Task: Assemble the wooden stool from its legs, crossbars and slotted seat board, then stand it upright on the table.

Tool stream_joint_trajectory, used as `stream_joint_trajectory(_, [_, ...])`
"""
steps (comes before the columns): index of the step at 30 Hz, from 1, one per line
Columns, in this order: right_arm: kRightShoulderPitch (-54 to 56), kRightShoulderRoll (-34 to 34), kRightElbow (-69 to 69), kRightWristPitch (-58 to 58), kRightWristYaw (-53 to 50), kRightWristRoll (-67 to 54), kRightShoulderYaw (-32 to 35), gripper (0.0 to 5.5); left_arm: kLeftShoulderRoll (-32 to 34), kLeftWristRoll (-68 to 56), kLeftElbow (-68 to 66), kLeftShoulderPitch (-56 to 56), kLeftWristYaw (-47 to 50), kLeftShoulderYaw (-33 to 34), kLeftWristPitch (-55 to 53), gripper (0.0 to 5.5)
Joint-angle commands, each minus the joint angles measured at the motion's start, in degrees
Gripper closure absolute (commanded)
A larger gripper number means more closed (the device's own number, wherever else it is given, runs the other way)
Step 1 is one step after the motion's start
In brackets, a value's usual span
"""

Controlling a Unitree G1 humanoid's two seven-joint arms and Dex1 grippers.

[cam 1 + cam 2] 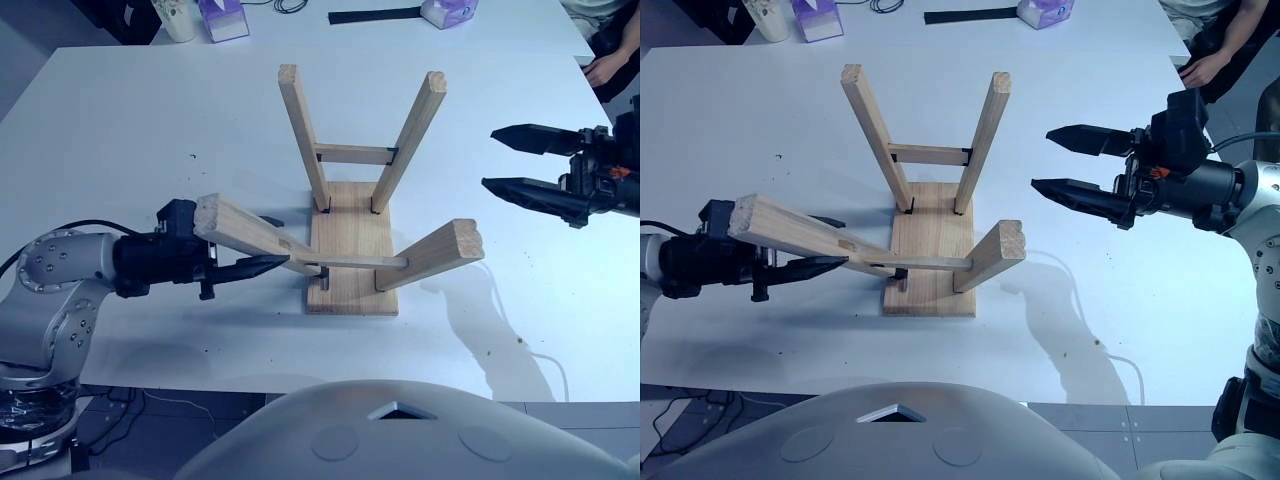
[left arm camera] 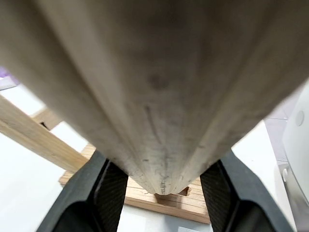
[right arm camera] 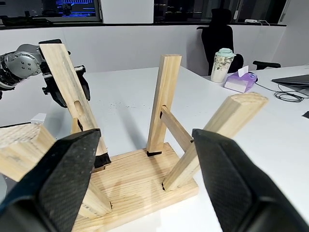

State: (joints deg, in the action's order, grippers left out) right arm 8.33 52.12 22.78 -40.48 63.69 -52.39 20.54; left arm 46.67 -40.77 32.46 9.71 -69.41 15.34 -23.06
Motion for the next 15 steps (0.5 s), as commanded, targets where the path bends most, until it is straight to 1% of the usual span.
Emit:
stream_joint_trajectory(1, [1.14,0.19,0.72,0.56,-0.54,-0.04,-0.27,2.0,1.26,-0.24,0.84,0.77,-0.75,-0.32,0.34,3.45])
stream_joint_trajectory(9, [1.07,-0.2,0.84,0.95,-0.84,-0.15,-0.47,2.0,2.35,2.87,-0.34,1.79,-2.52,-2.72,2.75,3.45])
stream_joint_trajectory(15, [0.8,-0.61,1.29,1.36,-1.29,-0.27,-0.72,2.0,2.99,7.37,-2.82,1.09,-1.6,-6.44,5.78,3.45])
